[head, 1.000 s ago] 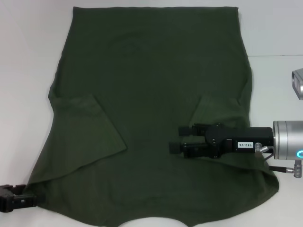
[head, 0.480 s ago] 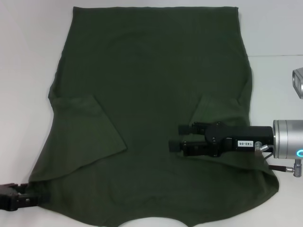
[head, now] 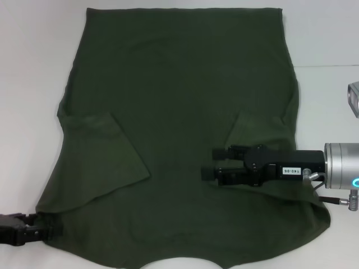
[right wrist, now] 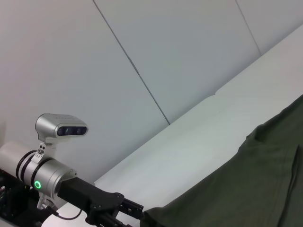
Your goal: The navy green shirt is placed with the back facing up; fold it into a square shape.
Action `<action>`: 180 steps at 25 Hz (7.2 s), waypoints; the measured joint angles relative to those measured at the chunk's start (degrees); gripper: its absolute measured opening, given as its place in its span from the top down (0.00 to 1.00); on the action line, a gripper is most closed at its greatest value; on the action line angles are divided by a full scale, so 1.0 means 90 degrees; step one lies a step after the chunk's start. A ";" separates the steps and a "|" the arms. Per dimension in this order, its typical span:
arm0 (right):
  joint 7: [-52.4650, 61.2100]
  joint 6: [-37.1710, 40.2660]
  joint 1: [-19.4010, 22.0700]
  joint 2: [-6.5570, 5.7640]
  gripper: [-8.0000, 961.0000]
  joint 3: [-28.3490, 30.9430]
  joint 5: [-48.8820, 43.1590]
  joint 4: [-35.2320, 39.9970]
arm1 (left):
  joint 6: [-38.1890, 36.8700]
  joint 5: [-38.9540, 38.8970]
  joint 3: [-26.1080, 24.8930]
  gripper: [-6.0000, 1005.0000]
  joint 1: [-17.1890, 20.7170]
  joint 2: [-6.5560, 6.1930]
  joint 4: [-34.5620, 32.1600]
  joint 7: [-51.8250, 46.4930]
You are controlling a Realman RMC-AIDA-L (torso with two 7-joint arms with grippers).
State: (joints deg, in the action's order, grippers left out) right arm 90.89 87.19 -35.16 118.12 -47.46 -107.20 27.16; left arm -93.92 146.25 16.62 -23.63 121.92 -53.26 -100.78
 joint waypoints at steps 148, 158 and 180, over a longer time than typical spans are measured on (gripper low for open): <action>0.2158 0.0122 0.1139 -0.0420 0.74 0.1775 -0.2850 0.0596 | 0.0495 -0.0237 0.0077 0.97 -0.0069 0.0137 0.0160 -0.0378; 0.1964 0.0231 0.1303 -0.0435 0.92 0.1914 -0.2821 0.0590 | 0.0389 -0.0448 0.0032 0.97 -0.0046 0.0135 0.0166 -0.0627; 0.0850 0.1091 0.2145 -0.0658 0.93 0.2886 -0.2820 0.0614 | -0.1070 -0.0437 -0.0751 0.97 0.0476 0.0068 0.0045 -0.1033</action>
State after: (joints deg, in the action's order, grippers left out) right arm 98.53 97.00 -15.85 112.20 -21.49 -132.57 32.69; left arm -103.55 142.32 9.86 -19.35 122.53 -52.85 -110.08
